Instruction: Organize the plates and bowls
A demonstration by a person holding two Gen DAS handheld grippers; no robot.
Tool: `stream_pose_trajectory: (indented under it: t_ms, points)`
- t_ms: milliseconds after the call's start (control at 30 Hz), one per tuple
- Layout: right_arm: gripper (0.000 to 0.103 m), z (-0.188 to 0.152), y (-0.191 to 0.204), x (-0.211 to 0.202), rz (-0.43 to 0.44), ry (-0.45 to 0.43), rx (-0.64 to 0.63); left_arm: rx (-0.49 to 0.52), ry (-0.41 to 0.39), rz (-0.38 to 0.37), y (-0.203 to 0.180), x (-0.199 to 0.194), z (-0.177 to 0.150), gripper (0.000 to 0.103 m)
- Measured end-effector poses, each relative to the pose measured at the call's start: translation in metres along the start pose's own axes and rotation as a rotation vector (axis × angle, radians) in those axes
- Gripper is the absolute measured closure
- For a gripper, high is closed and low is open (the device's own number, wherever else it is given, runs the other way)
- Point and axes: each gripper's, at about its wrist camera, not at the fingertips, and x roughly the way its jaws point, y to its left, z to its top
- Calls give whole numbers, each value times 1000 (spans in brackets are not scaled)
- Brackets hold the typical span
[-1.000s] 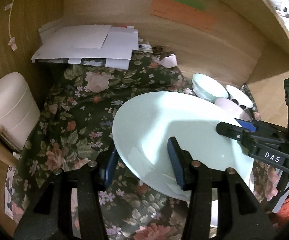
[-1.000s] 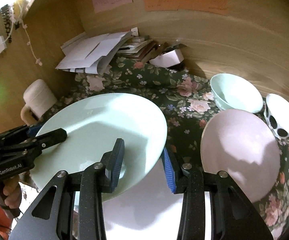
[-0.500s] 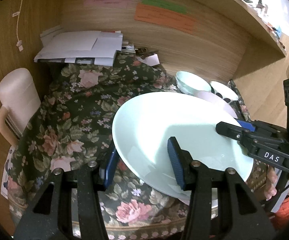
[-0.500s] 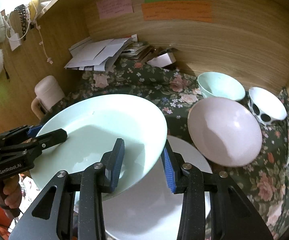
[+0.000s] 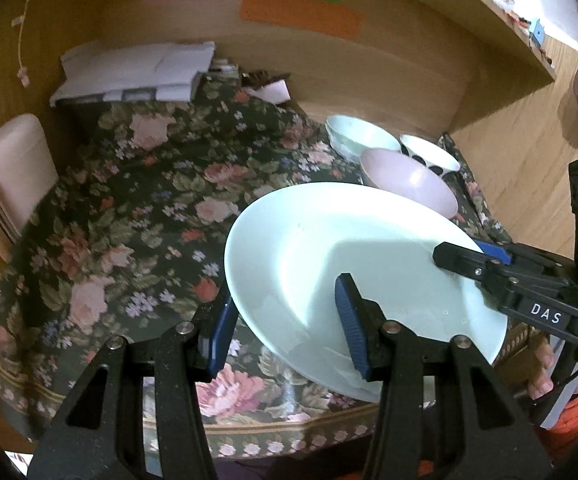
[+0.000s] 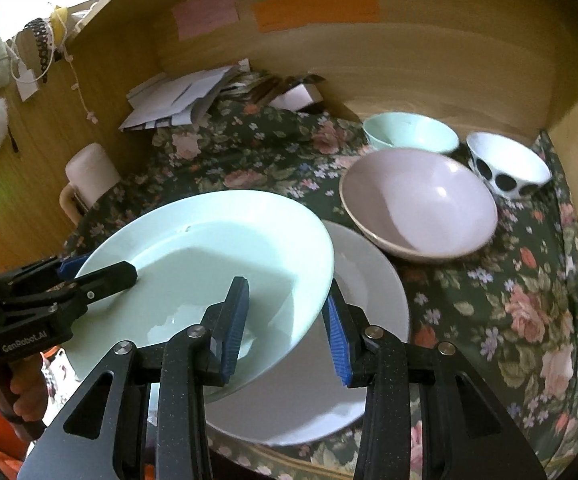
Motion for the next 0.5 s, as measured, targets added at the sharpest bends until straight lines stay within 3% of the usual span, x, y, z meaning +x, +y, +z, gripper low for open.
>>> stream_pose_trajectory:
  t_ms: [500]
  points:
    - [69,-24,-32,12,-19,41,79,16,78,-12,-20,38,-9,55]
